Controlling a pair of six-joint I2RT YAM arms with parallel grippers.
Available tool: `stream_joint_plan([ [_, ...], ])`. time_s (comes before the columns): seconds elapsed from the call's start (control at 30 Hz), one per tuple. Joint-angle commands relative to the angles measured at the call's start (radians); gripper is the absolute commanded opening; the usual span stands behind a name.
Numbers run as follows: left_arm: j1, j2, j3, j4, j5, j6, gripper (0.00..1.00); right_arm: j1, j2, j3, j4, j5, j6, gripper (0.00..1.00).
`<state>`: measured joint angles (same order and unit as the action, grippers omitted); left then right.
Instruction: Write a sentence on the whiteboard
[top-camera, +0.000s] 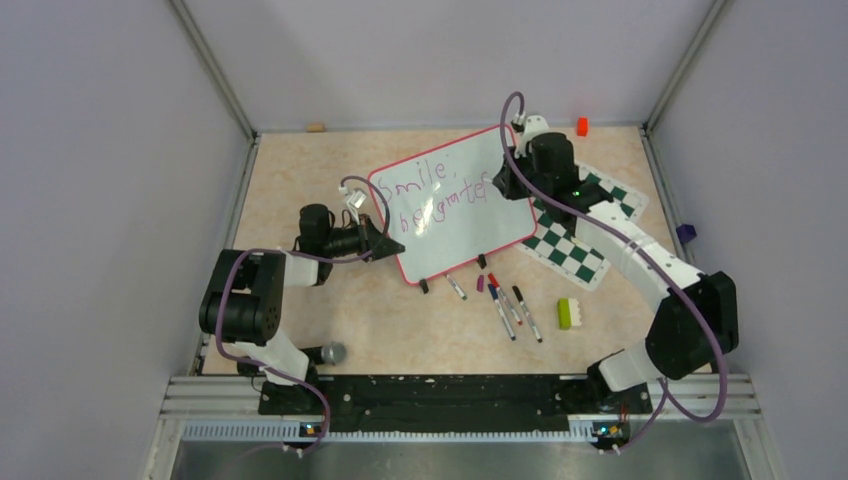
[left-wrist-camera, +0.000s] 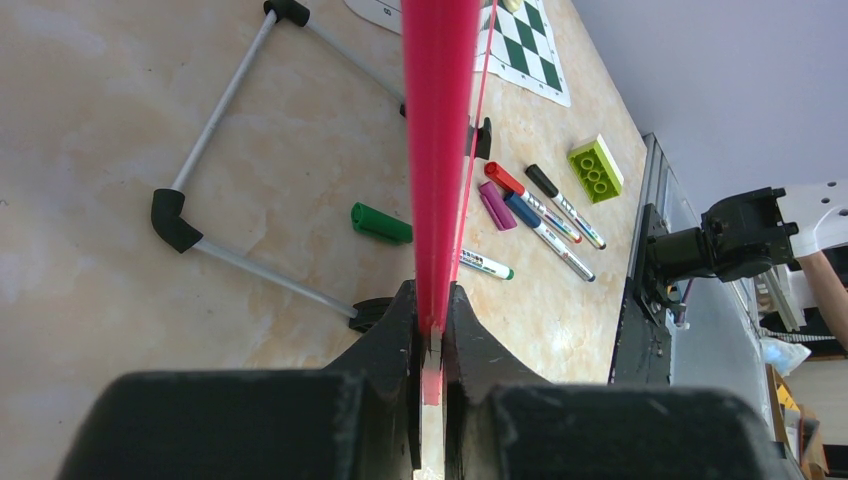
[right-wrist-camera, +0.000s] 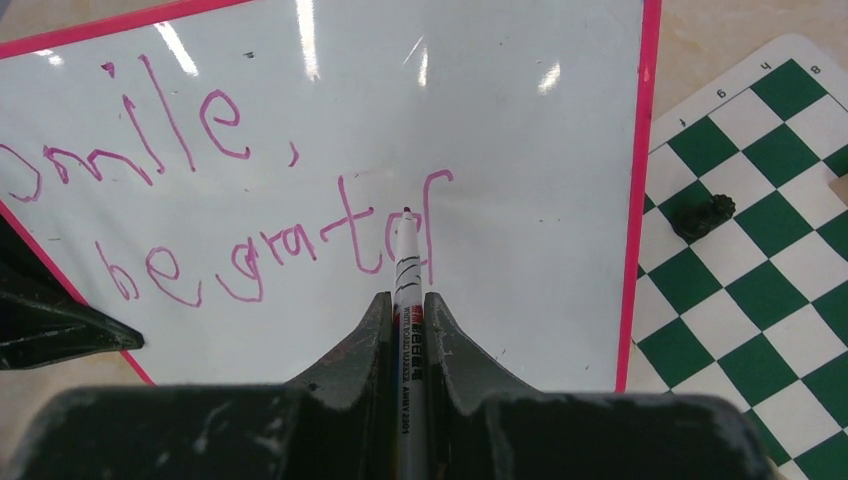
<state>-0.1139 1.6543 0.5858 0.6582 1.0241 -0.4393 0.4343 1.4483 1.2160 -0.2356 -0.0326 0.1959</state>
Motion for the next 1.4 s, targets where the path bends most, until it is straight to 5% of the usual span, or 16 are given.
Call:
stream_joint_plan([
  [0.0,-0.012,0.039,-0.011,-0.124,-0.08,0.01,0.0,-0.006,0.024,0.057,0.034,-0.013,0.011,0.0],
  [1.37,-0.015,0.038,-0.011,-0.131,-0.1,0.015,0.0,-0.006,0.055,0.047,0.05,0.115,0.009,0.0],
])
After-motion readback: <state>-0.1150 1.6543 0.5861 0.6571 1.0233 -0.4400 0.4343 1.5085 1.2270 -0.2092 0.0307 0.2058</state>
